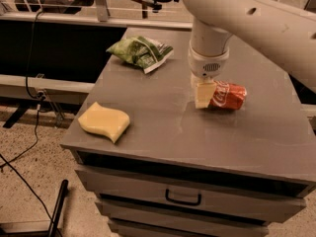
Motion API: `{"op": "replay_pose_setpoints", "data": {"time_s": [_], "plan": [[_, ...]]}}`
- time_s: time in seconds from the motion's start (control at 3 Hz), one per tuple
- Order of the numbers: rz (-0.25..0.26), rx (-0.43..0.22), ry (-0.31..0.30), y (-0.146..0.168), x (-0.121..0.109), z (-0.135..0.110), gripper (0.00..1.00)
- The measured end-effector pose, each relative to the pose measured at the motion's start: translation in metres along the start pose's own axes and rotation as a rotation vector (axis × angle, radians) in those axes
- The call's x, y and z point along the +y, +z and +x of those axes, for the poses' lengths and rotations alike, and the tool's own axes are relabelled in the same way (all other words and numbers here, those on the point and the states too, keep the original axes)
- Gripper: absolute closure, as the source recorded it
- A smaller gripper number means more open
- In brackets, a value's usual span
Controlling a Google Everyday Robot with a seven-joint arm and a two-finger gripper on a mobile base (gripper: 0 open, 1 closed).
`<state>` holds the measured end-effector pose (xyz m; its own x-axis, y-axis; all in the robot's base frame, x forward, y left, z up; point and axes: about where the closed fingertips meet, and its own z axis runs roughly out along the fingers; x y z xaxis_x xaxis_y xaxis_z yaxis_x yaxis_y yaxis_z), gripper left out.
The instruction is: Place coke can upright
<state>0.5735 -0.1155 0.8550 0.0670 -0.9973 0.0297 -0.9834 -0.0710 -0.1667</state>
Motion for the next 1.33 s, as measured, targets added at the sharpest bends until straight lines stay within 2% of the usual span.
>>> {"op": "replay_pose_setpoints", "data": {"time_s": [0.33, 0.67, 1.0, 1.33], "plan": [[-0.027, -0.191, 0.007, -0.036, -0.003, -0.003, 1.0], [-0.024, -0.456, 0.004, -0.092, -0.007, -0.005, 1.0], [-0.005, -0.664, 0.021, -0.125, -0.006, -0.003, 1.0], [-0.01, -0.903, 0.089, -0.139, 0.002, 0.0, 1.0]]}}
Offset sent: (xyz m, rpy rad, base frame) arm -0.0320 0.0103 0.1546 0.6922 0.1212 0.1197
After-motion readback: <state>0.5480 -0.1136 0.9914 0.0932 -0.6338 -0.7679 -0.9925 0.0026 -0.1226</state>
